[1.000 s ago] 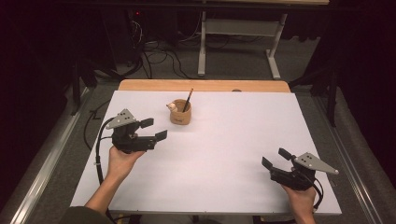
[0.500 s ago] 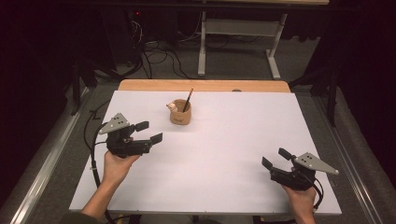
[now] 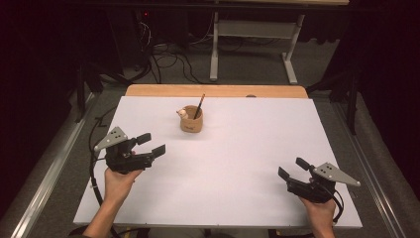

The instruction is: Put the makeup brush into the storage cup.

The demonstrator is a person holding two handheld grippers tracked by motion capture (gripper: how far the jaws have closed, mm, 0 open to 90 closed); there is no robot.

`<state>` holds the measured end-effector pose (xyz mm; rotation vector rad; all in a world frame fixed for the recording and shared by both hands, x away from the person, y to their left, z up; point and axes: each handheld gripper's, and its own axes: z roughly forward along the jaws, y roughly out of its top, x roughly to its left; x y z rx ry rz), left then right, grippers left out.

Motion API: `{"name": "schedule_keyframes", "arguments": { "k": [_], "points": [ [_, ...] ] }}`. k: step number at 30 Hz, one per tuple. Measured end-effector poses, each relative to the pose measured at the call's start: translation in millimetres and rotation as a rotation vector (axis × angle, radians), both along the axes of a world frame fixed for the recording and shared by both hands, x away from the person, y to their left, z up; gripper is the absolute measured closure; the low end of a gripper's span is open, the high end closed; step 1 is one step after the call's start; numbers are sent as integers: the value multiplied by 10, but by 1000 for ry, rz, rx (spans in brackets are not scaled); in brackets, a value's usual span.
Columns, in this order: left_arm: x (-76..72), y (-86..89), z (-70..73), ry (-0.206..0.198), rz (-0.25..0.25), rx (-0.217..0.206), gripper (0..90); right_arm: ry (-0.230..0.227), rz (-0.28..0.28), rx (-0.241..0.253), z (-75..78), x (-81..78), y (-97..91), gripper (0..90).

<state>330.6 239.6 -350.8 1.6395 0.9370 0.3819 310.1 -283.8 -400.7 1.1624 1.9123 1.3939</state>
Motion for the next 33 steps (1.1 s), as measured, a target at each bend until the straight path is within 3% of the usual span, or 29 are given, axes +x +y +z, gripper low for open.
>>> {"name": "schedule_keyframes", "arguments": {
  "k": [10,25,33],
  "points": [
    [-53,23,-76,10,8,-27,245,5,6,-6,-6,12,28,253],
    [-101,12,-223,44,9,-23,243,2,5,-5,-5,11,11,254],
    [-105,-1,-292,35,7,-16,246,-2,4,-8,-4,9,7,254]
  ]
}}
